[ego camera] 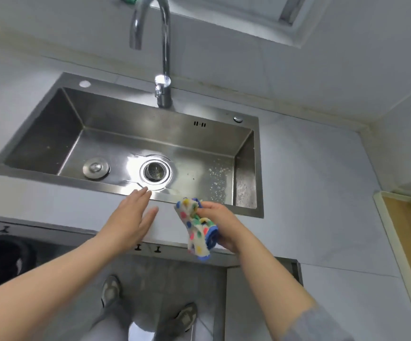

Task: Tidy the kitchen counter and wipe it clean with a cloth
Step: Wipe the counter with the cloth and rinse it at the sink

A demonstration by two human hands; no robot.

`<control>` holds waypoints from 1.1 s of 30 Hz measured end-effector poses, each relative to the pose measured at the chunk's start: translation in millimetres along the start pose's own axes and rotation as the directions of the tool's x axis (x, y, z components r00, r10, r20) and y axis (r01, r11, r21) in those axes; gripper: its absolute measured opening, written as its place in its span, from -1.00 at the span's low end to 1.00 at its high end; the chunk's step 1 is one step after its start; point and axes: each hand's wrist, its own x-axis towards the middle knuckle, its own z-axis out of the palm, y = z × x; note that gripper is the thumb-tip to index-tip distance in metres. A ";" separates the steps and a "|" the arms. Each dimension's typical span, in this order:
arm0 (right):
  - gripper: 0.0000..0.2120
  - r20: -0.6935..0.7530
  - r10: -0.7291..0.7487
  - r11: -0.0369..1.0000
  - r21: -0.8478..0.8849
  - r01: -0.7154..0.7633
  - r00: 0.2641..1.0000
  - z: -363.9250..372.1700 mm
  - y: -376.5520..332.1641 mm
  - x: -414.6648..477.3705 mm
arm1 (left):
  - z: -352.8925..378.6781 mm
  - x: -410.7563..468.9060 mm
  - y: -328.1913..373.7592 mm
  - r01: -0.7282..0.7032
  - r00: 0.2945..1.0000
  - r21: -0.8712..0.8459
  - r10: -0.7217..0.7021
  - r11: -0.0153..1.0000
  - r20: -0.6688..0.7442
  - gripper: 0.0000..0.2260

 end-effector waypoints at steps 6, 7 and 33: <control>-0.83 0.064 -0.076 0.971 -0.221 0.088 0.995 65.7 -65.0 21.9 | -77.4 9.1 -14.9 -0.002 1.000 -0.591 0.011 0.807 0.013 -0.58; -0.85 0.069 -0.092 0.965 -0.239 0.106 0.993 82.0 -74.2 28.7 | -92.3 10.7 -22.8 -0.008 1.000 -0.641 0.015 0.768 0.005 -0.61; -0.63 -0.482 -0.135 0.983 -0.177 0.055 0.866 74.2 -208.3 191.4 | -175.9 182.9 -62.8 0.325 0.902 -0.825 -0.413 0.462 0.124 -0.91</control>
